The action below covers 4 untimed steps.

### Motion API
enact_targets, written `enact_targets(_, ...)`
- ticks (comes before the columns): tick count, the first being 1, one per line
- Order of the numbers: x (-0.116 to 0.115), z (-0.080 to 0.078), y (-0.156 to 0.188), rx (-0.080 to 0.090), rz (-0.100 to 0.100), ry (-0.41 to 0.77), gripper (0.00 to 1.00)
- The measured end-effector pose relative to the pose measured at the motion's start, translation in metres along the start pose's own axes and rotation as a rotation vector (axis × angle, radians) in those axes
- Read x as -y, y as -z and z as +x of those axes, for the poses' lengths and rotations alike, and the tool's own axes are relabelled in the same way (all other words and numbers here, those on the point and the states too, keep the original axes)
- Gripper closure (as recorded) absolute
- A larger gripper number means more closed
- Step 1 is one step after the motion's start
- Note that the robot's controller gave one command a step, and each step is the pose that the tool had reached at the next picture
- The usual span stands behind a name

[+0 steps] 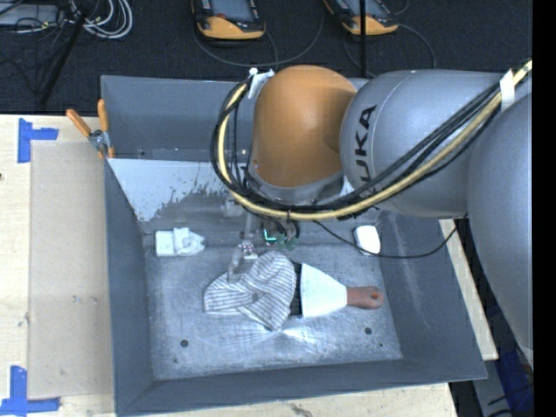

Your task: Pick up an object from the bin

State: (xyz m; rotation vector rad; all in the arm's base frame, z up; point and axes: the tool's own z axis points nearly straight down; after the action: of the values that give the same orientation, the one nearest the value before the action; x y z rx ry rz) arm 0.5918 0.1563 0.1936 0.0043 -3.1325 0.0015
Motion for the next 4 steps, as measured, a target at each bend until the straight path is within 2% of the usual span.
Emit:
enact_targets(1,0.001,-0.002,0.004,0.008,-0.001,-0.003,0.0)
enact_targets(2,0.011,0.003,-0.049,0.013,-0.002,0.028,0.0)
enact_targets(3,0.01,0.009,-0.118,0.002,-0.004,0.033,1.0)
enact_targets(4,0.01,0.009,-0.118,0.003,-0.004,0.032,1.0)
